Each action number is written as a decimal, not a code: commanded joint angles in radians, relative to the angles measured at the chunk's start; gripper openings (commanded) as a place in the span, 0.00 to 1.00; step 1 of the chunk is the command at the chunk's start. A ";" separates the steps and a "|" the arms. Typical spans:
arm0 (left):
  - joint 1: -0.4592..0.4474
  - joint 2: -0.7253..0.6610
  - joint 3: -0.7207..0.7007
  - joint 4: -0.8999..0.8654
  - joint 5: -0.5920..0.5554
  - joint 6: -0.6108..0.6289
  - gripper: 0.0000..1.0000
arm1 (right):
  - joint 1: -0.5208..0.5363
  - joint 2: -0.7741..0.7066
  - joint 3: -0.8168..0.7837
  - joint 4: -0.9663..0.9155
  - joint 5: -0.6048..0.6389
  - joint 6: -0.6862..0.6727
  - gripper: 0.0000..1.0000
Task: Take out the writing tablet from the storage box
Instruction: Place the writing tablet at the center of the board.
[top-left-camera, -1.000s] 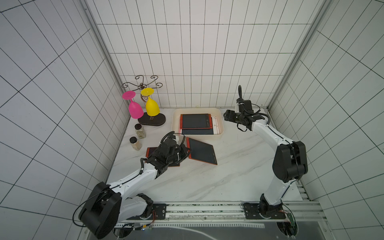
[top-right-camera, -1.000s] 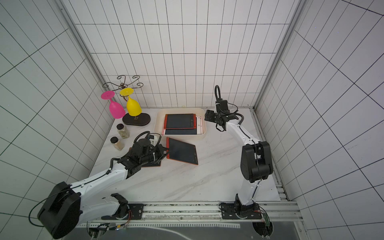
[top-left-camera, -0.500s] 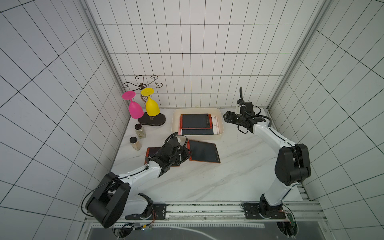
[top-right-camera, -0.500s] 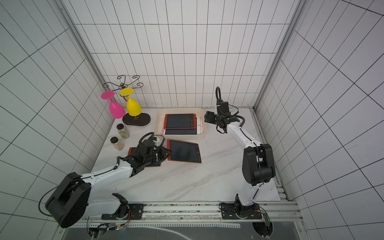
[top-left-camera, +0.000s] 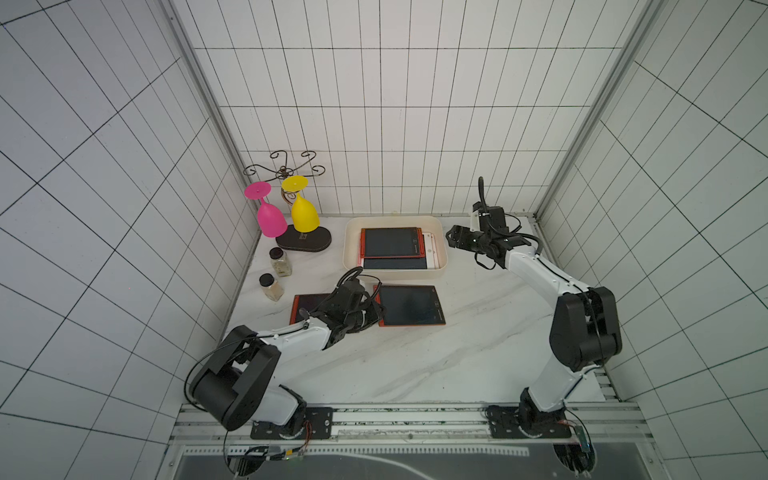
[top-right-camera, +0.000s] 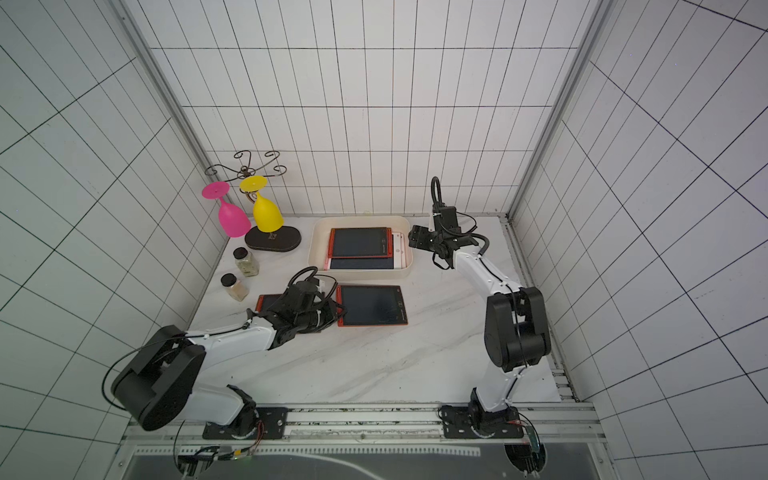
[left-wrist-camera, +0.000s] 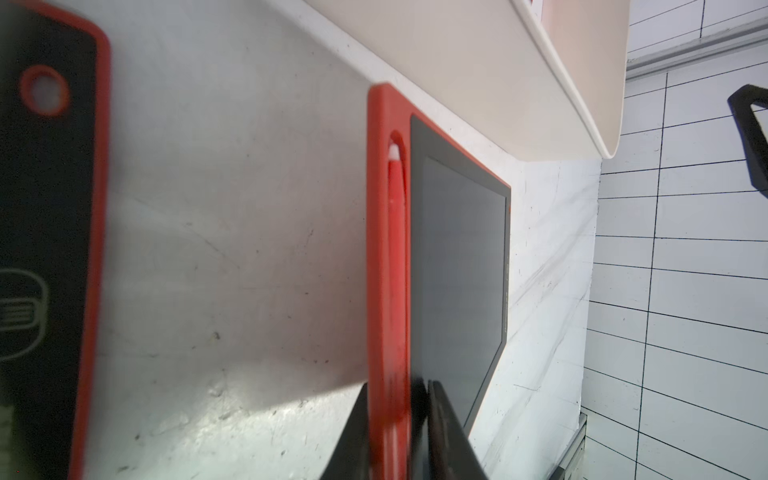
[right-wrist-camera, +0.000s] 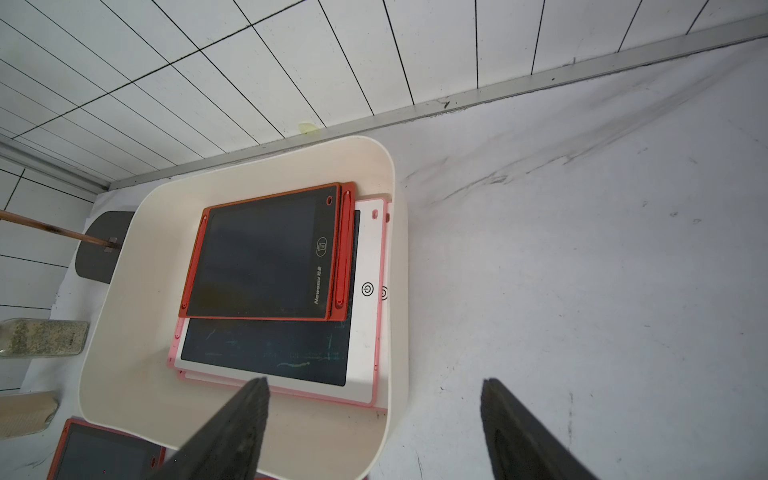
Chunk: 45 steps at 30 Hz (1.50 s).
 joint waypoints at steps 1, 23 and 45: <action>-0.003 0.021 0.016 0.006 -0.016 0.031 0.23 | -0.008 -0.013 -0.049 0.019 -0.011 -0.002 0.81; 0.001 -0.048 0.155 -0.264 -0.153 0.196 0.52 | -0.005 -0.003 -0.031 0.018 -0.034 -0.002 0.81; 0.370 0.154 0.702 -0.700 -0.263 0.614 0.97 | 0.168 0.255 0.295 -0.053 0.051 0.008 0.86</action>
